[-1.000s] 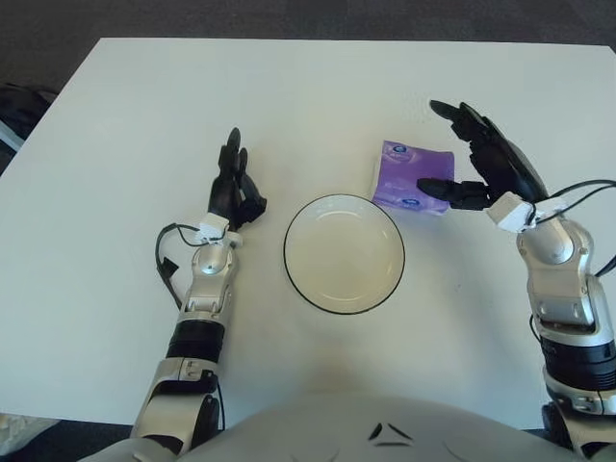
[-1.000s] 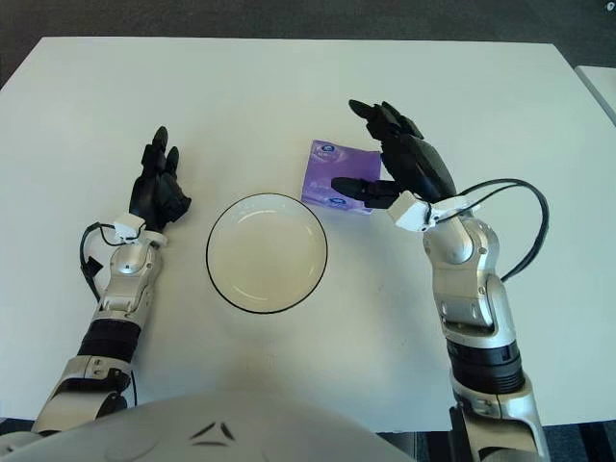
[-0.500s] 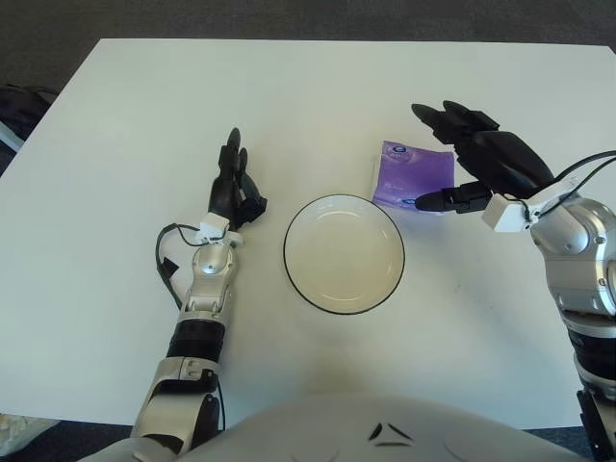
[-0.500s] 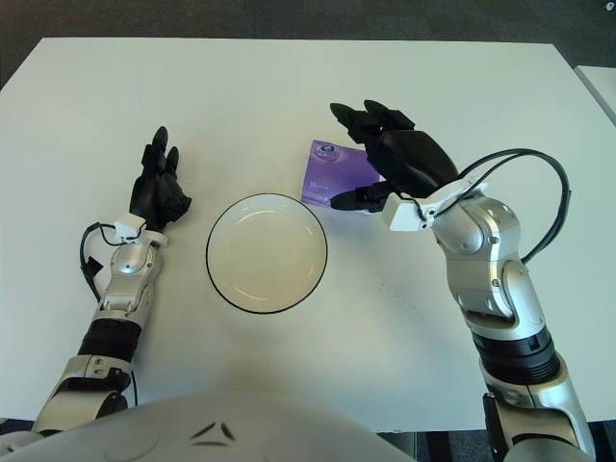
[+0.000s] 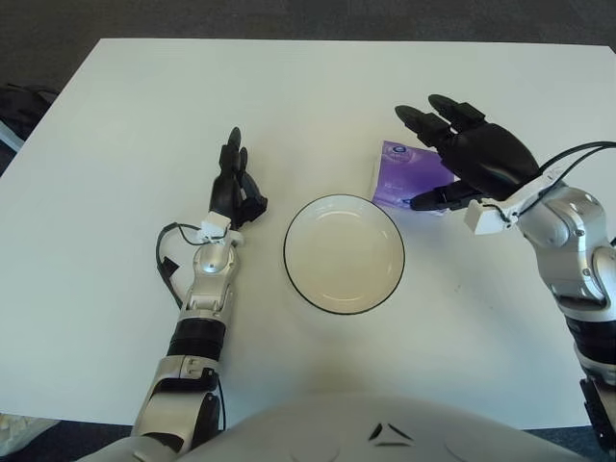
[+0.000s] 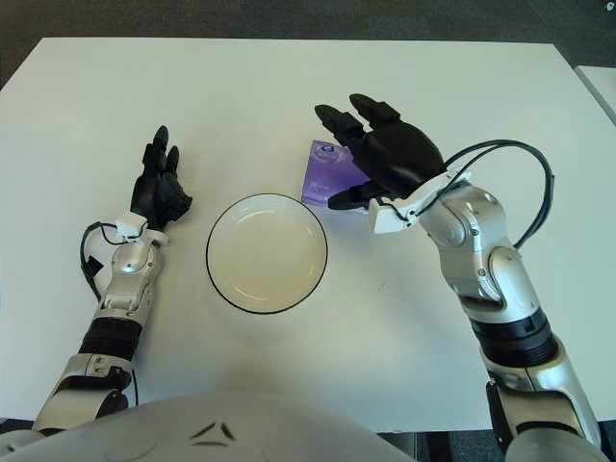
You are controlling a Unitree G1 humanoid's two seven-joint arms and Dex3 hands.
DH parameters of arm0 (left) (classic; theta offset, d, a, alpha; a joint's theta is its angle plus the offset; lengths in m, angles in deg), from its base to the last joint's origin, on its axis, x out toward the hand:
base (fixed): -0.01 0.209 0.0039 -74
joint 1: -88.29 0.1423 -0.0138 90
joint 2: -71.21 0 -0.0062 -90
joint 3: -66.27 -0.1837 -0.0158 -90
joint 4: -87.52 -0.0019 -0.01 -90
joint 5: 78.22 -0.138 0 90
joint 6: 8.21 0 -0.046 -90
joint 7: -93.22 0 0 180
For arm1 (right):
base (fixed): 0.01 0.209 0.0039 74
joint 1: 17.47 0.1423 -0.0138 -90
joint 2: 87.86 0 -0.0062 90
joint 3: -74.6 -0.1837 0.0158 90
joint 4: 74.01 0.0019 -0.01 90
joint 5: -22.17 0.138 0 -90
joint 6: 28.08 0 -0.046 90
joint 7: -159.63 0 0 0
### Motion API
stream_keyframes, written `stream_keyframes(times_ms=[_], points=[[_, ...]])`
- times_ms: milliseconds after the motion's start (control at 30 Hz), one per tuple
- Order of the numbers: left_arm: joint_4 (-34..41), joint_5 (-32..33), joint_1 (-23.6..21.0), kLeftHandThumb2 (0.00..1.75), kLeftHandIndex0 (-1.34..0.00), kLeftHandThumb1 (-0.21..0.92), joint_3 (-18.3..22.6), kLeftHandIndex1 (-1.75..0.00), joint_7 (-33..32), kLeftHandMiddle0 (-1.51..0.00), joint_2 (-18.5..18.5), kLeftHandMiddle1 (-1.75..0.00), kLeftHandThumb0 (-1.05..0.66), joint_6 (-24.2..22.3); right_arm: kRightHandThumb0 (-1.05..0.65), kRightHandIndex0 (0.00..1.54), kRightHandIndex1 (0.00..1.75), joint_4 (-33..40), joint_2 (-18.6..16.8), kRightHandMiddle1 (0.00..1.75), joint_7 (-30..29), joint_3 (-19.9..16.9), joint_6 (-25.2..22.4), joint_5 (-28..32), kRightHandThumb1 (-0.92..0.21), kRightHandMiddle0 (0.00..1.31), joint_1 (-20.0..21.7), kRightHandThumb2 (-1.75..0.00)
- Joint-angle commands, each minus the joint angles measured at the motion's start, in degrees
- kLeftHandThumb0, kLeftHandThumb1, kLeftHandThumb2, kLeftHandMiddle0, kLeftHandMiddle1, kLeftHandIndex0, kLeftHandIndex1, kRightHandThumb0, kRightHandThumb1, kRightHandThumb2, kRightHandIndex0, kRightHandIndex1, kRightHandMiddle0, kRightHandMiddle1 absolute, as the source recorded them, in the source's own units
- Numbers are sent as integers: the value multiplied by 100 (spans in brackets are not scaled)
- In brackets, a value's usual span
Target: Put the tissue paper into the plate.
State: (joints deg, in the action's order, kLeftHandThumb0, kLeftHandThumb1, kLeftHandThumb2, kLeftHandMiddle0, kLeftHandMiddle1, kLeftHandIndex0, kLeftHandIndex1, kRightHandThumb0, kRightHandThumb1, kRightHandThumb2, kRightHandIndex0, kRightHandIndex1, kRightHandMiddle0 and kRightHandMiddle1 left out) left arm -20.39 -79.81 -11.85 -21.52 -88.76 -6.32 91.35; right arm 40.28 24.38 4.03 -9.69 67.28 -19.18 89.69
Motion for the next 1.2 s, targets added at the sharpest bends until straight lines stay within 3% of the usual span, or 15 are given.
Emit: stream_keyframes(times_ms=[0, 367, 600, 733, 1167], points=[[-396, -57, 408, 112, 0, 92, -68, -17, -20, -18, 84, 0, -89, -318, -105, 0, 0, -156, 160, 0, -145, 70, 297, -184, -92, 0, 87, -49], [-354, -67, 423, 112, 0, 92, -69, -17, -25, -19, 96, 0, -90, -324, -105, 0, 0, -528, 171, 0, -192, 117, 627, -309, -92, 0, 290, -59], [-356, -69, 420, 112, 0, 92, -74, -17, -6, -18, 94, 0, -90, -324, -105, 0, 0, -996, 10, 0, -443, 321, 585, -721, -92, 0, 554, -57], [-342, -76, 427, 113, 0, 92, -80, -18, 12, -18, 88, 0, -90, -339, -105, 0, 0, -1860, -208, 0, -1015, 532, 620, -907, -92, 0, 763, -52], [-356, -85, 396, 113, 0, 92, -50, -21, -37, -20, 90, -1, -90, -355, -105, 0, 0, -2288, -239, 0, -1356, 814, 496, -1267, -92, 0, 803, -44]])
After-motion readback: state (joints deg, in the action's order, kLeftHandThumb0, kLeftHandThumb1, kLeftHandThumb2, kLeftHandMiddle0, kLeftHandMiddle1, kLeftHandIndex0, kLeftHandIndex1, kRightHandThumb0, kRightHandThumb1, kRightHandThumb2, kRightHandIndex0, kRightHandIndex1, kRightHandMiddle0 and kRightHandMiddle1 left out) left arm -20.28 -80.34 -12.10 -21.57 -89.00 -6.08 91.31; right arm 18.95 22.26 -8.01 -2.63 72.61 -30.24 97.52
